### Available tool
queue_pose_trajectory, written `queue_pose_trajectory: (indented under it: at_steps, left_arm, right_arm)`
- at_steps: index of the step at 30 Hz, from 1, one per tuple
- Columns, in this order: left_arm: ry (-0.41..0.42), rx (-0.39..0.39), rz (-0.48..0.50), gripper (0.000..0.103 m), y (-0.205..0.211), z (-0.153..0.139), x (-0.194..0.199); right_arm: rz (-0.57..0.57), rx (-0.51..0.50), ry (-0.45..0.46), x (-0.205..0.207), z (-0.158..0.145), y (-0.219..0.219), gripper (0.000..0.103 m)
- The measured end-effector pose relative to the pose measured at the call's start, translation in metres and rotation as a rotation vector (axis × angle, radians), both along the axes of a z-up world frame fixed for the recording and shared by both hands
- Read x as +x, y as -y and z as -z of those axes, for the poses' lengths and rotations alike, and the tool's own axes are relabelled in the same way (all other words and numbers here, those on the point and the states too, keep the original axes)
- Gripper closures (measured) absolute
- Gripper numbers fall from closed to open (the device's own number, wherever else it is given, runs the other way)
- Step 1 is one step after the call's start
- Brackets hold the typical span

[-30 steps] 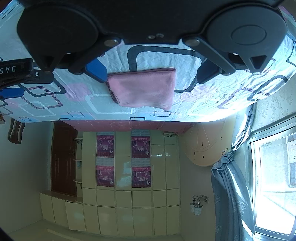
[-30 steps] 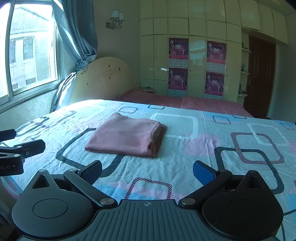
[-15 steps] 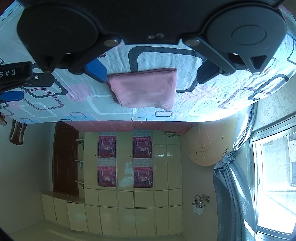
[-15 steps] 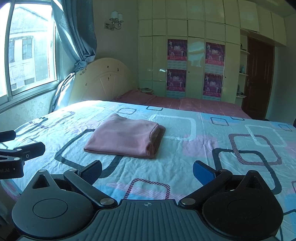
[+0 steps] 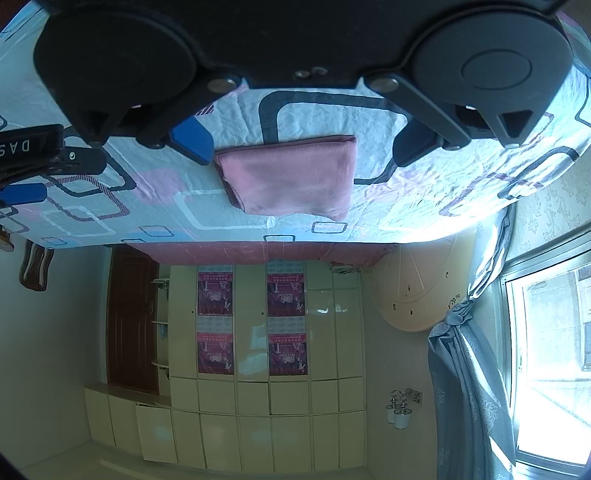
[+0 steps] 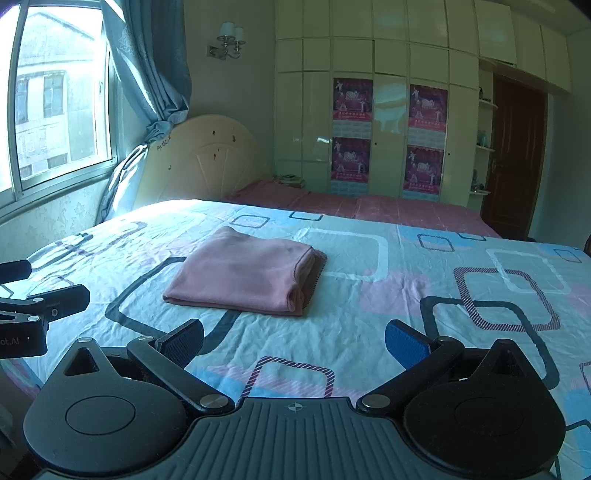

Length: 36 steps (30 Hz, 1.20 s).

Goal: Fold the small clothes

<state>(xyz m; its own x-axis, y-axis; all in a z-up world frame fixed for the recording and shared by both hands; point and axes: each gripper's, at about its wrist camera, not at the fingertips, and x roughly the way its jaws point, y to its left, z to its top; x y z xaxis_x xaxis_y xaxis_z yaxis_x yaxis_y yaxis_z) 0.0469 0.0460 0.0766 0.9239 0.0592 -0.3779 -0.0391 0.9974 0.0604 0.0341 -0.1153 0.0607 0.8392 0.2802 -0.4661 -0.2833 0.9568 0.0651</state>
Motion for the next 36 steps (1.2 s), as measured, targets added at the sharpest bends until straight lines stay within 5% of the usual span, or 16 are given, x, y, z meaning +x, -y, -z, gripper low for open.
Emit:
queue_pose_trajectory:
  at_steps: [36]
  left_arm:
    - [-0.024, 0.011, 0.009, 0.001, 0.001, 0.002, 0.013]
  right_arm:
    - [-0.001, 0.000, -0.021, 0.008, 0.006, 0.010, 0.000]
